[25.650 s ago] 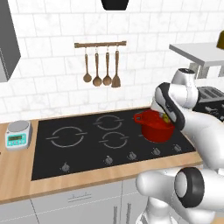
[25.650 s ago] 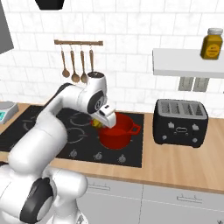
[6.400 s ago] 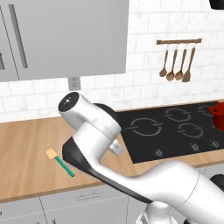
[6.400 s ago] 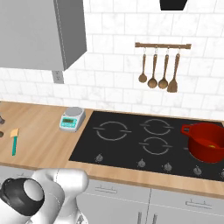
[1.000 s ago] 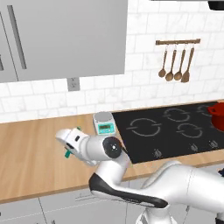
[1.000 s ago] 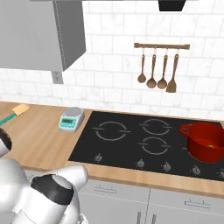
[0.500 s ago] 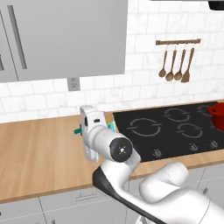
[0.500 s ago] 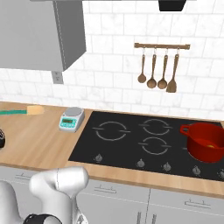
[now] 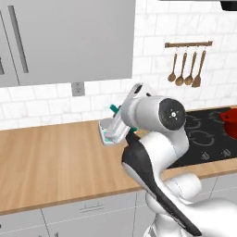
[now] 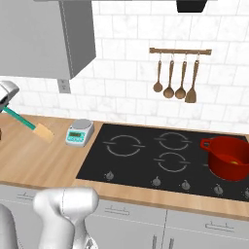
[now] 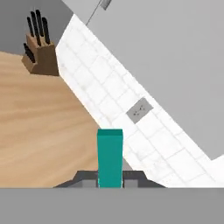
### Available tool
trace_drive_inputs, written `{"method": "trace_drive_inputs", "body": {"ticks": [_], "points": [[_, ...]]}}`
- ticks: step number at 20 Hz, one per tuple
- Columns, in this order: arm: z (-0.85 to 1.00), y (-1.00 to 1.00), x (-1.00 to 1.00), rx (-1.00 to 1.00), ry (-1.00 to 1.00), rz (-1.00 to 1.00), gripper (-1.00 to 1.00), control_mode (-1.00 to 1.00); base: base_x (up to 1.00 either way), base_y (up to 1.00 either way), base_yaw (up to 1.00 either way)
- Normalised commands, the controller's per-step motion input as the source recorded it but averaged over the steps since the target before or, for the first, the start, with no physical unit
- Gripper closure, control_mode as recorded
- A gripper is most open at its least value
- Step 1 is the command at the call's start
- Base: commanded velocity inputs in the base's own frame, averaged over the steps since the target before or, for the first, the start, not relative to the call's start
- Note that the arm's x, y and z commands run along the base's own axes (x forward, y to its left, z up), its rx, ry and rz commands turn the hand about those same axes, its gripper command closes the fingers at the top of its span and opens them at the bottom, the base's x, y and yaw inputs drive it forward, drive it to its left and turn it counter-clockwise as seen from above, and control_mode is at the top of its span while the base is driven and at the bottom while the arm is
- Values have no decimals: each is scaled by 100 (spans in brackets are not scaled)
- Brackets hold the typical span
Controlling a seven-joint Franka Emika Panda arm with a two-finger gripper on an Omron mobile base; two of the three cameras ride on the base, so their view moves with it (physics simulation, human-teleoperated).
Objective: Put the lemon and bell pepper in the pot. Retrieve the spatula and lightly stir the vegetables in the pot.
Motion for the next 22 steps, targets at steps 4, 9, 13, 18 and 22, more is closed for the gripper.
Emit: {"method": "trace_drive_inputs", "body": {"ticks": [4,9,13,18,22], "points": [[39,-95,-19,77,8,-9,100,-100,0,0,0],[10,-77,-26,60,0,-6,100,-100,0,0,0],[0,-54,-9,33,0,-15,100,-100,0,0,0],[0,-16,-33,17,4,-23,100,-100,0,0,0],[0,-10,-16,8,9,-24,100,-100,0,0,0]]}}
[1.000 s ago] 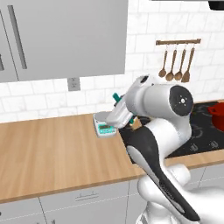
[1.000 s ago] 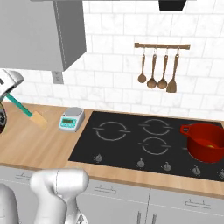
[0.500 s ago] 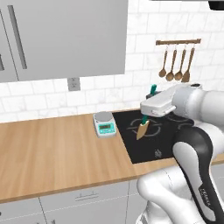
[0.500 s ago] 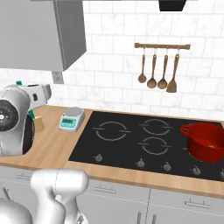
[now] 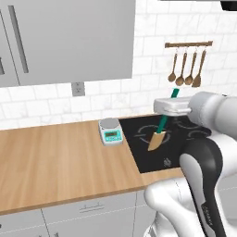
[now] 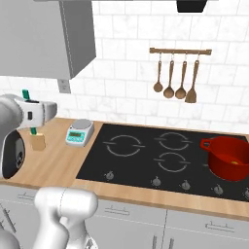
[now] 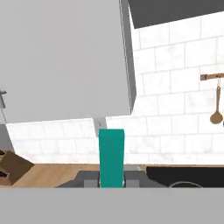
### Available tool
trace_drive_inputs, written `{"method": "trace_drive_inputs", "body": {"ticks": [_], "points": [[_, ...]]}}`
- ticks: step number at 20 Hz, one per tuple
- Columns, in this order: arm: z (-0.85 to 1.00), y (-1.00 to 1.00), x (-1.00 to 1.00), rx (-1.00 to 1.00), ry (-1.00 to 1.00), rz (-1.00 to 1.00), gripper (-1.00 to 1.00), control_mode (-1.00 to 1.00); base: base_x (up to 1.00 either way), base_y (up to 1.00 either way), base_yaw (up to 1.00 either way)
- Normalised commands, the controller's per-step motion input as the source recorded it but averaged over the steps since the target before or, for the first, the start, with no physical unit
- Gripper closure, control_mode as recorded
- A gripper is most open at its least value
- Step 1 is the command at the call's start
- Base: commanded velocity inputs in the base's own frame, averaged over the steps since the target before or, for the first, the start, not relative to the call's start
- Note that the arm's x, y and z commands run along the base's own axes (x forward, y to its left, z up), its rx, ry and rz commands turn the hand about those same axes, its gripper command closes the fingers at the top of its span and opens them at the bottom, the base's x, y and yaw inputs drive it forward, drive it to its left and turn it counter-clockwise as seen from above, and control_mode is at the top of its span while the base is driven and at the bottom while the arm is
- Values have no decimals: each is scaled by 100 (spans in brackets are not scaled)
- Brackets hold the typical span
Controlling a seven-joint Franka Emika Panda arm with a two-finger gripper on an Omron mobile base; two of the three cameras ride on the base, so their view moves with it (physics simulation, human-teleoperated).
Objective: Put the lemon and bell pepper in the pot. Retrieve the spatula and lightly stir the vegetables in the pot.
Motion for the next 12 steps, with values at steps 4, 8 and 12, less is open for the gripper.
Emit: {"method": "trace_drive_inputs", "body": {"ticks": [4,8,12], "points": [[0,-9,-1,2,2,-5,100,100,-17,-43,-14],[0,0,0,0,0,0,100,100,-24,-98,-18],[0,0,0,0,0,0,100,100,-3,-100,-17]]}}
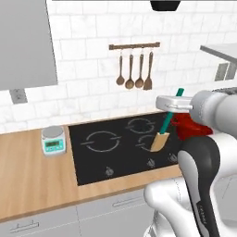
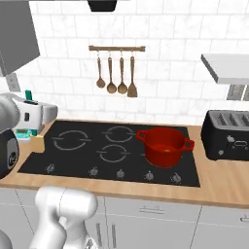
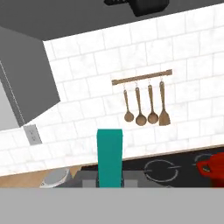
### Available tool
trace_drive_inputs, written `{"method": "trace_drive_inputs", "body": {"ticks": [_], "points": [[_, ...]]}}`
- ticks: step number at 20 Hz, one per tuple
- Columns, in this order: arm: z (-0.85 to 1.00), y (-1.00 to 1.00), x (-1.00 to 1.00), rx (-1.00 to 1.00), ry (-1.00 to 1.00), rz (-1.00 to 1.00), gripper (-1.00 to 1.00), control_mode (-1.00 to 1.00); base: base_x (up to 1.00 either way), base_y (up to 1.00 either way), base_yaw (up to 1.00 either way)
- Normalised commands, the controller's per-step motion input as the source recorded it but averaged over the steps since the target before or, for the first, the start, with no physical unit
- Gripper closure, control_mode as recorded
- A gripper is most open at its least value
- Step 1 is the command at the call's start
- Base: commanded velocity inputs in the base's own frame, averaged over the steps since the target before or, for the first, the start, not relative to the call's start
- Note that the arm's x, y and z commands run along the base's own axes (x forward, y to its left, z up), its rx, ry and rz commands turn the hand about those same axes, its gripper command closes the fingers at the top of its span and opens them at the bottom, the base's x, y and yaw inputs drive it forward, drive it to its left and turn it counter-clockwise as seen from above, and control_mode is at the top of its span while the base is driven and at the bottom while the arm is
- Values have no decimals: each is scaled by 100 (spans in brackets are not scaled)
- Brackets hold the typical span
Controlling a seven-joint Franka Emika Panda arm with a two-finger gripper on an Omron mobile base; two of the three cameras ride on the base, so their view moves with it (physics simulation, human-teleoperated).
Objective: Put the lemon and bell pepper in the pot. Retrieve the spatula and lightly stir the vegetables in the pot.
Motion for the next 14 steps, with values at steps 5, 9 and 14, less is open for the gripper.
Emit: {"method": "trace_drive_inputs", "body": {"ticks": [5,9,14], "points": [[0,0,0,0,0,0,100,100,0,-100,-8],[0,0,0,0,0,0,100,100,14,-96,0],[0,0,0,0,0,0,100,100,41,-73,6]]}}
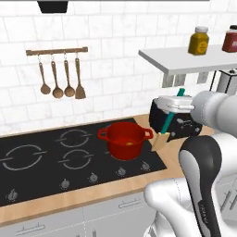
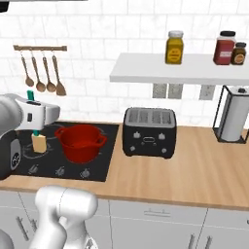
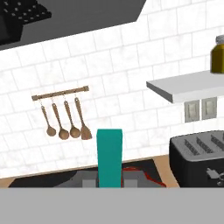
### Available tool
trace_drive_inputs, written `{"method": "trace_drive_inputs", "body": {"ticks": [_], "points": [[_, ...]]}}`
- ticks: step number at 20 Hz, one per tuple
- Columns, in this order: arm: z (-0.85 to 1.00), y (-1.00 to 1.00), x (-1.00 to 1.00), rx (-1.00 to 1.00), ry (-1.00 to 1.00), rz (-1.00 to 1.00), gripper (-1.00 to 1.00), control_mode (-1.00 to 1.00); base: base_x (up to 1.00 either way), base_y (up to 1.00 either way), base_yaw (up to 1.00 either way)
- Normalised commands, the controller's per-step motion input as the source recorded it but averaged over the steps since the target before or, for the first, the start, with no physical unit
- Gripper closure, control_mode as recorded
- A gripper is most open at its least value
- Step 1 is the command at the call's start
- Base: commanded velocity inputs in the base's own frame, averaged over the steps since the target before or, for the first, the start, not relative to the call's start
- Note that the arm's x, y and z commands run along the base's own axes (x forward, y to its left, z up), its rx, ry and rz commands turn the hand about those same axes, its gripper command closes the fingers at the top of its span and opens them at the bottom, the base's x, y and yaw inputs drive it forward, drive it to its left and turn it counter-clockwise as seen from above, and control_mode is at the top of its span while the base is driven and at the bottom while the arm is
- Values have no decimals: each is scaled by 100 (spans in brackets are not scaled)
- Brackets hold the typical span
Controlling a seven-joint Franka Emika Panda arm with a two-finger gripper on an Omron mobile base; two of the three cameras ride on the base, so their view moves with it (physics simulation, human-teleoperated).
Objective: Put the lemon and bell pepper in the pot. Retrieve the spatula and lightly stir the vegetables in the pot.
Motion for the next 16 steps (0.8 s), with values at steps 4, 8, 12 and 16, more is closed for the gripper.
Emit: {"method": "trace_drive_inputs", "body": {"ticks": [4,8,12,16], "points": [[0,0,0,0,0,0,100,100,80,-14,3],[0,0,0,0,0,0,100,100,91,6,-2],[-1,9,47,-9,0,-6,100,-100,16,1,-1],[-9,21,83,-14,0,-10,100,-100,0,0,0]]}}
